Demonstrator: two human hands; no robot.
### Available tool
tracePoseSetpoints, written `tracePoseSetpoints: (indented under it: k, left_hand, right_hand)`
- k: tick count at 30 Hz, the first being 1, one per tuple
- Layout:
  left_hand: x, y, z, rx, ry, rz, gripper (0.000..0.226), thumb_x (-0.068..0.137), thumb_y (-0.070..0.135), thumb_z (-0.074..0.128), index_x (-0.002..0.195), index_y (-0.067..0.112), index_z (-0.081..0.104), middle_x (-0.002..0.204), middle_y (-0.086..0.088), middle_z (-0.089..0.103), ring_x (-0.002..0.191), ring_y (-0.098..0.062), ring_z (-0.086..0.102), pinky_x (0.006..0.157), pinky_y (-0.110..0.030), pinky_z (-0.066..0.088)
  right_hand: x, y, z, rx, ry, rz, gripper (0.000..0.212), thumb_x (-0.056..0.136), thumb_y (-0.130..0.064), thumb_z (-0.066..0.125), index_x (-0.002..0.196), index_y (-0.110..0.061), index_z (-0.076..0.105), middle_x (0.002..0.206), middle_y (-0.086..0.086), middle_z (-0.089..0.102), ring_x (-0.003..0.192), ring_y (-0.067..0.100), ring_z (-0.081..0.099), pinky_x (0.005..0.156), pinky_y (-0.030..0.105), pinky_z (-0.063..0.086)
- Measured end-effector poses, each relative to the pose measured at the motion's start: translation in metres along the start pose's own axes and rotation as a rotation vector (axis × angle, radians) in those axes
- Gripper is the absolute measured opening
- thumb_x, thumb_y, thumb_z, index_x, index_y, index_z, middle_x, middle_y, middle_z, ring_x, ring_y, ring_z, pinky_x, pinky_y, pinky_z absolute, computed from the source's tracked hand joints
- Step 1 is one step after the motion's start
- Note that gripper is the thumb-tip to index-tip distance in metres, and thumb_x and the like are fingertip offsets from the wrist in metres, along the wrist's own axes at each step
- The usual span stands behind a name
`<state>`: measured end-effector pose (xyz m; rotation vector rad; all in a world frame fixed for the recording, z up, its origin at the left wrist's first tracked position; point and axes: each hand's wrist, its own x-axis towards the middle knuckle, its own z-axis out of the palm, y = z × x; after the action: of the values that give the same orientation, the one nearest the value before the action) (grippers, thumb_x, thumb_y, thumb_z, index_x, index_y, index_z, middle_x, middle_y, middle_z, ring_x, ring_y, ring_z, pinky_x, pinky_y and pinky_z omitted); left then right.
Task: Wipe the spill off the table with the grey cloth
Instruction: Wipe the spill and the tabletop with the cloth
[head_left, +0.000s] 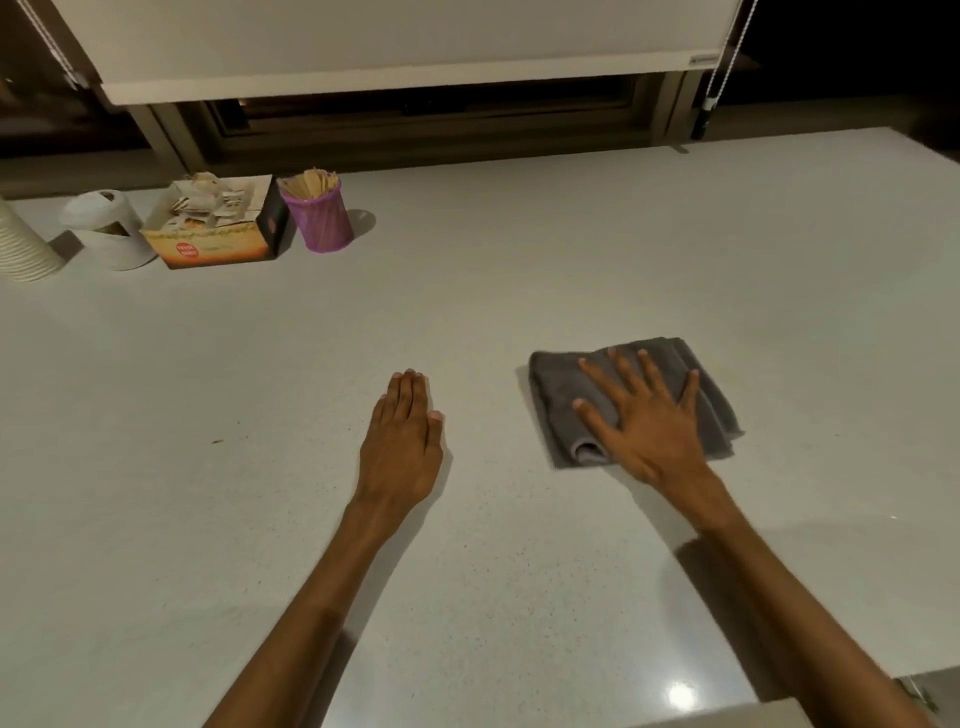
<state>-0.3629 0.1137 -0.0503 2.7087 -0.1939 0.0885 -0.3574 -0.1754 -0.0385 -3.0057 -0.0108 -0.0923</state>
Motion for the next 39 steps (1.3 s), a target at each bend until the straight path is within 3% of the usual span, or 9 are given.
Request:
tracePoseSetpoints:
  k: [4, 7, 14, 19, 23, 26, 29, 33, 39]
  left_hand:
    - [0.032, -0.007, -0.003, 0.068, -0.009, -0.045, 0.054, 0.102, 0.027, 0.017, 0.149, 0.004, 0.006, 0.161, -0.013, 0.004, 0.15, -0.023, -0.001, 0.123, -0.038, -0.002]
    - [0.055, -0.015, -0.006, 0.101, -0.031, -0.056, 0.054, 0.101, 0.027, 0.017, 0.149, 0.003, 0.007, 0.161, -0.014, 0.006, 0.15, -0.024, 0.001, 0.123, -0.039, 0.0]
    - [0.027, -0.021, -0.004, 0.073, -0.026, -0.033, 0.056, 0.1, 0.031, 0.012, 0.15, 0.005, 0.006, 0.161, -0.012, 0.006, 0.15, -0.022, 0.0, 0.123, -0.037, -0.001]
    - [0.001, -0.026, -0.007, 0.056, -0.017, -0.022, 0.063, 0.094, 0.036, 0.006, 0.15, 0.008, 0.005, 0.161, -0.009, 0.005, 0.149, -0.019, -0.001, 0.122, -0.034, -0.004]
    - [0.02, -0.012, -0.004, 0.072, -0.017, -0.06, 0.055, 0.101, 0.03, 0.014, 0.15, 0.006, 0.004, 0.161, -0.011, 0.004, 0.15, -0.02, -0.002, 0.122, -0.036, -0.004]
    - [0.027, -0.006, -0.003, 0.062, -0.028, -0.075, 0.054, 0.102, 0.027, 0.016, 0.15, 0.006, 0.004, 0.161, -0.011, 0.003, 0.15, -0.021, -0.002, 0.121, -0.037, -0.006]
    - [0.026, -0.006, -0.005, 0.04, -0.016, -0.06, 0.054, 0.102, 0.028, 0.016, 0.15, 0.007, 0.006, 0.161, -0.01, 0.004, 0.15, -0.02, -0.003, 0.122, -0.038, -0.005]
    - [0.027, 0.002, -0.001, 0.048, -0.019, -0.043, 0.055, 0.101, 0.031, 0.013, 0.15, 0.008, 0.007, 0.161, -0.009, 0.005, 0.15, -0.02, -0.003, 0.123, -0.04, -0.004]
    - [0.04, 0.053, 0.022, 0.065, -0.025, -0.041, 0.055, 0.101, 0.031, 0.012, 0.15, 0.007, 0.005, 0.161, -0.009, 0.005, 0.15, -0.021, -0.003, 0.123, -0.042, -0.004]
  right_hand:
    - [0.068, -0.022, -0.004, 0.072, -0.11, 0.127, 0.085, 0.077, -0.088, 0.005, 0.152, -0.048, 0.008, 0.165, -0.001, 0.003, 0.15, 0.035, -0.004, 0.104, 0.077, -0.01]
    - [0.083, -0.066, -0.001, 0.057, -0.138, 0.107, 0.087, 0.078, -0.087, 0.003, 0.153, -0.044, 0.007, 0.165, 0.002, -0.001, 0.149, 0.04, -0.01, 0.101, 0.079, -0.011]
    - [-0.007, -0.065, 0.013, 0.002, 0.003, -0.155, 0.07, 0.085, -0.08, 0.01, 0.15, -0.053, 0.009, 0.164, -0.009, 0.009, 0.152, 0.027, -0.002, 0.11, 0.072, -0.006]
    - [0.028, -0.039, 0.006, 0.032, -0.03, -0.078, 0.079, 0.077, -0.086, 0.007, 0.149, -0.054, 0.011, 0.163, -0.008, 0.015, 0.151, 0.025, 0.004, 0.109, 0.074, -0.004]
    - [0.07, -0.074, 0.009, 0.054, -0.068, 0.003, 0.085, 0.076, -0.089, 0.011, 0.151, -0.048, 0.014, 0.165, -0.003, 0.01, 0.151, 0.033, -0.001, 0.103, 0.078, -0.01]
    - [0.047, -0.093, 0.014, 0.035, -0.051, -0.056, 0.083, 0.079, -0.087, 0.017, 0.151, -0.048, 0.013, 0.165, -0.002, 0.009, 0.151, 0.033, -0.004, 0.103, 0.078, -0.012]
    - [0.007, -0.074, 0.019, 0.024, 0.029, -0.087, 0.075, 0.081, -0.083, 0.015, 0.149, -0.052, 0.013, 0.163, -0.007, 0.016, 0.151, 0.03, 0.0, 0.105, 0.077, -0.006]
    - [-0.004, -0.024, 0.01, -0.004, 0.026, 0.09, 0.072, 0.081, -0.081, 0.009, 0.149, -0.055, 0.007, 0.163, -0.012, 0.012, 0.152, 0.025, -0.002, 0.105, 0.078, -0.004]
    - [0.023, 0.032, -0.004, 0.071, 0.042, 0.231, 0.076, 0.079, -0.085, 0.022, 0.147, -0.052, 0.021, 0.162, -0.009, 0.019, 0.151, 0.028, 0.004, 0.101, 0.083, -0.002]
